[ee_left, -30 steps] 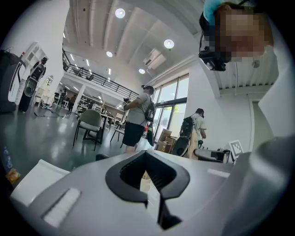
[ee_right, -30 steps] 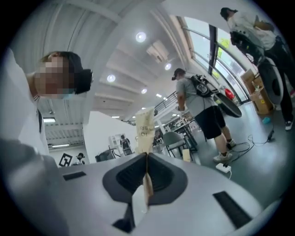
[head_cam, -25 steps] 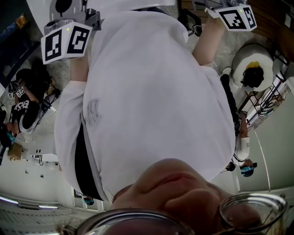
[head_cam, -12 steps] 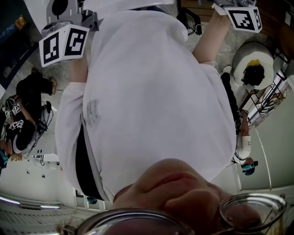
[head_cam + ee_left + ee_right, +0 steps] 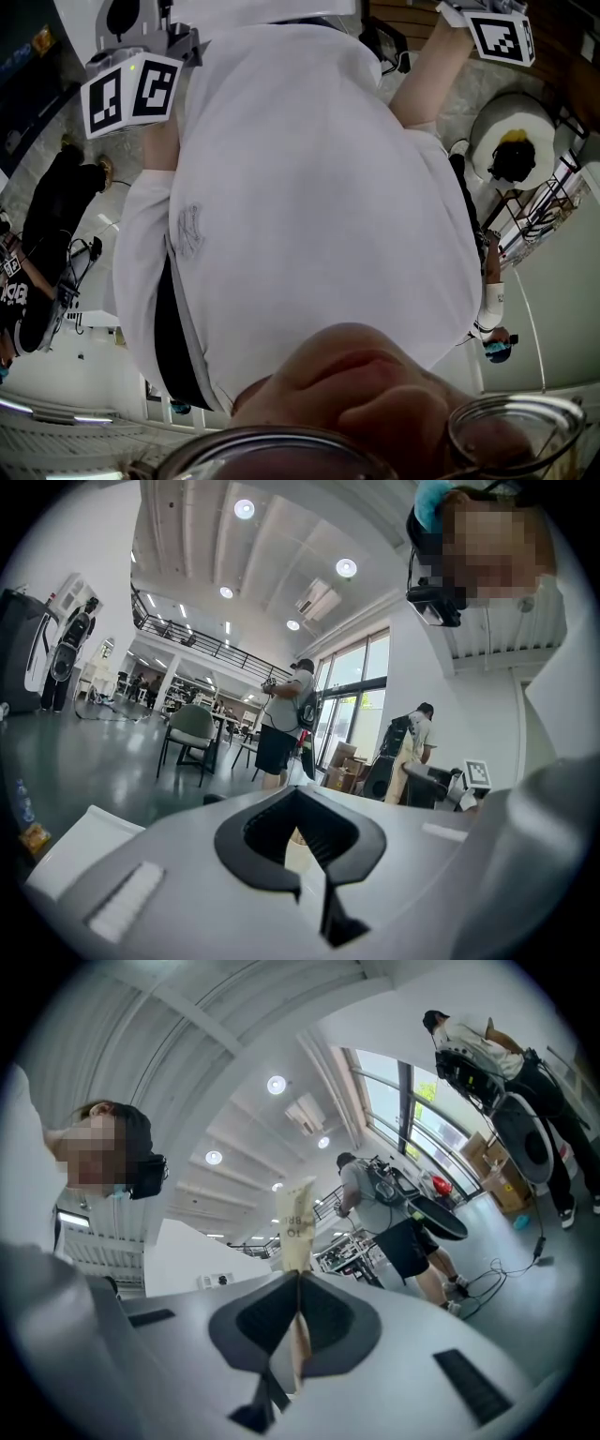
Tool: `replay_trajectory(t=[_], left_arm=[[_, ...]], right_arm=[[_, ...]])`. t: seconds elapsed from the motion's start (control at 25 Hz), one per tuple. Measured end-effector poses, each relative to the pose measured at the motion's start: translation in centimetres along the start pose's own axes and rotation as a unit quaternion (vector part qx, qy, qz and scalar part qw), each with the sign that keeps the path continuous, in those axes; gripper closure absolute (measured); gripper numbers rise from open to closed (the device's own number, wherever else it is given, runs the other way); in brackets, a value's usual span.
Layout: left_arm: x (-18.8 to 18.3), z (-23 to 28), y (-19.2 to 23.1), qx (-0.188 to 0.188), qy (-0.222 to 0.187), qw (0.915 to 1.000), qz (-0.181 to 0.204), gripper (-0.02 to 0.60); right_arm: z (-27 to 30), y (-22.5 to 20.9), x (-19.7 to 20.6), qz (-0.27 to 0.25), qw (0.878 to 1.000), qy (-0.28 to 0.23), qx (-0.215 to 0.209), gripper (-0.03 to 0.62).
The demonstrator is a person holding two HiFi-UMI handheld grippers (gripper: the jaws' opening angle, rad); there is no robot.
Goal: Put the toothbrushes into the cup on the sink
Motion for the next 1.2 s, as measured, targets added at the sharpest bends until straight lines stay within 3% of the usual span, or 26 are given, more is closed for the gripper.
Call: replay_trajectory(t=[0.08, 0.16, 0.24, 0.32, 0.4, 0.52, 0.6, 0.68, 0.72, 0.76, 0.8, 0.88, 0.92, 0.96, 1.2], left_arm=[[0.1, 0.2, -0.1, -0.003, 0.001, 1.0000, -0.001, 0.580], [0.2, 0.4, 0.0, -0.007, 0.003, 1.0000, -0.003, 0.580], [0.4, 0.5, 0.2, -0.011, 0.006, 0.9999, -0.006, 0.580], [0.7, 0.6, 0.3, -0.014, 0.009, 0.9998, -0.009, 0.580], [0.9, 0.8, 0.5, -0.016, 0.011, 0.9997, -0.012, 0.580], [0.9, 1.2, 0.7, -0.022, 0.014, 0.9996, -0.014, 0.580], [1.0, 1.4, 0.8, -0.026, 0.016, 0.9994, -0.017, 0.580], [1.1, 1.7, 1.0, -0.031, 0.017, 0.9992, -0.019, 0.580], [1.1, 1.7, 1.1, -0.033, 0.017, 0.9991, -0.020, 0.580], [1.1, 1.8, 1.3, -0.036, 0.018, 0.9990, -0.021, 0.580], [1.1, 1.9, 1.4, -0.039, 0.019, 0.9988, -0.022, 0.580], [1.1, 2.1, 1.7, -0.045, 0.021, 0.9985, -0.024, 0.580], [1.1, 2.2, 1.8, -0.048, 0.022, 0.9983, -0.024, 0.580], [1.1, 2.2, 1.9, -0.051, 0.022, 0.9981, -0.025, 0.580], [1.4, 2.2, 2.7, -0.065, 0.026, 0.9971, -0.030, 0.580]], right_arm=[[0.6, 0.1, 0.0, 0.002, 1.000, 0.000, -0.010, 0.580], [1.8, 1.3, -0.4, -0.002, 0.997, -0.020, -0.080, 0.580], [3.2, 2.9, -1.0, -0.009, 0.985, -0.048, -0.166, 0.580], [4.0, 3.5, -1.1, -0.011, 0.979, -0.057, -0.193, 0.580], [4.3, 3.0, -0.7, -0.009, 0.984, -0.047, -0.169, 0.580], [3.9, 1.4, 0.3, 0.001, 0.998, -0.009, -0.065, 0.580], [3.6, 0.5, 1.1, 0.015, 1.000, 0.019, 0.010, 0.580], [4.0, 0.4, 1.8, 0.031, 0.998, 0.035, 0.039, 0.580], [4.5, 1.1, 1.9, 0.033, 0.999, 0.032, 0.025, 0.580], [5.1, 2.6, 1.5, 0.025, 0.999, 0.015, -0.026, 0.580], [6.0, 5.2, 0.5, 0.008, 0.993, -0.019, -0.117, 0.580], [8.2, 11.1, -1.8, -0.028, 0.945, -0.099, -0.310, 0.580], [9.1, 12.7, -2.3, -0.035, 0.925, -0.120, -0.358, 0.580], [9.7, 13.3, -2.3, -0.035, 0.918, -0.126, -0.374, 0.580], [11.7, 14.3, -0.4, -0.033, 0.920, -0.110, -0.375, 0.580]])
Point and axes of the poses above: the fingertips, and each gripper's own axes: z forward along the fingers, y to its left, x out of its underside, the point moved 4 cm from there along -z, backward along the fingers, and after that the axes turned 13 degrees about -z, right-handed, at the moved point
